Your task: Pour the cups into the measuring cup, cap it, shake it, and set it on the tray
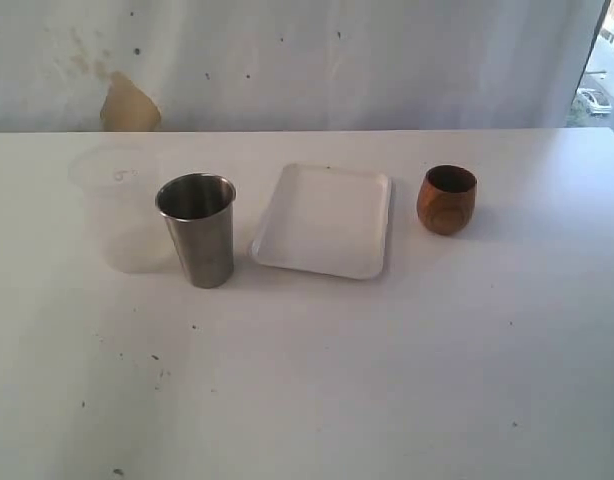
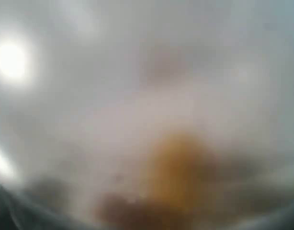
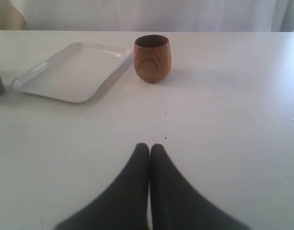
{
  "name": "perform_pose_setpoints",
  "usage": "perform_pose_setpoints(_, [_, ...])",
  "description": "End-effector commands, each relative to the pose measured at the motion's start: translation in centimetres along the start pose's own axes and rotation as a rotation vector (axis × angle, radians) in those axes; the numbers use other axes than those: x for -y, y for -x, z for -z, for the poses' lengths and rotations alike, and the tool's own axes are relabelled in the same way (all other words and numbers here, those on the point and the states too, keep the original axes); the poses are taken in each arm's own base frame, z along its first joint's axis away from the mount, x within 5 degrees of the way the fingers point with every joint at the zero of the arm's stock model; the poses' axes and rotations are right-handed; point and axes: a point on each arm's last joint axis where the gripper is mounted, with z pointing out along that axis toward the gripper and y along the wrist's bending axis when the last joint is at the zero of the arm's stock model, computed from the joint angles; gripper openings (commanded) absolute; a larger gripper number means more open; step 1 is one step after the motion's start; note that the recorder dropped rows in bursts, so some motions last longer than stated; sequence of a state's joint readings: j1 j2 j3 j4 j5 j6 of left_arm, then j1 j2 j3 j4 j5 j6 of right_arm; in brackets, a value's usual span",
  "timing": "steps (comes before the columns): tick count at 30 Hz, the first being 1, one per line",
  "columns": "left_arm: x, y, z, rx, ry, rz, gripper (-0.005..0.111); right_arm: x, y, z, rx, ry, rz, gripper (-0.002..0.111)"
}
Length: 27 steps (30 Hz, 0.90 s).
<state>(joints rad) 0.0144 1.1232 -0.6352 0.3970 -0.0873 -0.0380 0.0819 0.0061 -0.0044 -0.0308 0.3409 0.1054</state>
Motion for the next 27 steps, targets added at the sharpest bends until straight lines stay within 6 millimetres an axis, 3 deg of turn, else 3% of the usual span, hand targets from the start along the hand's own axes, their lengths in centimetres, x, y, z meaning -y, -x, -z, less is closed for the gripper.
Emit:
perform_pose_setpoints(1, [-0.2,0.6,-2.0,0.129,0.000,-0.228,0.000,0.0,-0.1,0.0,0.006,-0.002,0.000,0.000])
perform_pose_setpoints(7, [-0.1,-0.6,-6.1,0.044,-0.029,-0.399,0.000,0.0,-0.1,0.0,0.006,-0.002,0.000,0.000])
perform_pose_setpoints(11, [-0.7,0.1,-8.6,0.038,-0.012,-0.401,0.000,0.0,-0.1,0.0,0.007,-0.002,0.000,0.000])
perform_pose_setpoints(16, [-1.2,0.4,-11.7,-0.033,-0.030,-0.561,0.000,0.0,-0.1,0.0,0.007,-0.002,0.000,0.000])
perform_pose_setpoints(22, [-1.4,0.4,-14.1,-0.045,-0.039,-0.681,0.000,0.0,-0.1,0.0,0.007,-0.002,0.000,0.000])
perform_pose_setpoints(27, [-1.2,-0.1,-15.1,-0.034,-0.049,-0.891,0.000,0.0,-0.1,0.0,0.007,-0.002,0.000,0.000])
